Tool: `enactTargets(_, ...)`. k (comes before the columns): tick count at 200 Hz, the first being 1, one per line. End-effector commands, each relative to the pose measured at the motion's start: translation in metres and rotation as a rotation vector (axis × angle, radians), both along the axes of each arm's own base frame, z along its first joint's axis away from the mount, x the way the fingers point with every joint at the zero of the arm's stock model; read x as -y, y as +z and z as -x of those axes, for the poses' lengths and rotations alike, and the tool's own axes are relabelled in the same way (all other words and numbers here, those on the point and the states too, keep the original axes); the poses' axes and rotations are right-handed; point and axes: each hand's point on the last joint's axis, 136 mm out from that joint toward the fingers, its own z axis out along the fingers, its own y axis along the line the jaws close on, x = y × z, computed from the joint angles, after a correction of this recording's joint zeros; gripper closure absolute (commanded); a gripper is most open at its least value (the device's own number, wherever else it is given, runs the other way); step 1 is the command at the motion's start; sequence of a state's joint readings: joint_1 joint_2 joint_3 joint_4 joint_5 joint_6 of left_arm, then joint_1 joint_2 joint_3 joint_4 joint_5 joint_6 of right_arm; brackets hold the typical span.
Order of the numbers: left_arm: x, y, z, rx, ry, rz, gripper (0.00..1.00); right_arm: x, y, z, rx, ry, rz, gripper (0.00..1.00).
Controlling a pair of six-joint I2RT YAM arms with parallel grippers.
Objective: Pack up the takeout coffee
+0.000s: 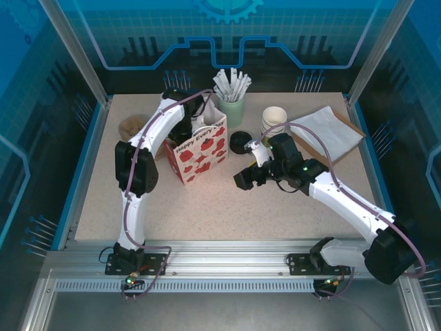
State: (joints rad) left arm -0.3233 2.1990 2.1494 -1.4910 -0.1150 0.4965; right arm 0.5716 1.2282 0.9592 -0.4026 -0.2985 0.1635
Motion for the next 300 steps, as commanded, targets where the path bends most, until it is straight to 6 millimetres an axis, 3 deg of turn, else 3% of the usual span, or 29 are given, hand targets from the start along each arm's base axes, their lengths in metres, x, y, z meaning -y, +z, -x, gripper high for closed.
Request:
enactTargets(1,0.008,-0.019,-0.008,-0.006,0.013,0.03,0.44,-0.005,0.0,0.008,-0.005,0.029,-0.004,0.13)
enactTargets(53,0.007,-0.001,-0.008,0.033,0.015,0.045,0.39,-0.003,0.002,0.008,0.004,0.025,-0.002,0.13)
enactTargets(122,0.012,-0.033,-0.011,-0.016,0.028,0.045,0.39,-0.001,0.0,0.011,-0.001,0.02,0.004,0.13)
enactTargets(193,0.007,0.006,-0.006,0.051,0.015,0.049,0.27,-0.001,0.002,0.009,0.002,0.02,0.004,0.13)
enactTargets(300,0.005,0.038,0.002,0.087,0.018,0.063,0.16,-0.002,0.004,0.009,0.008,0.025,0.002,0.13)
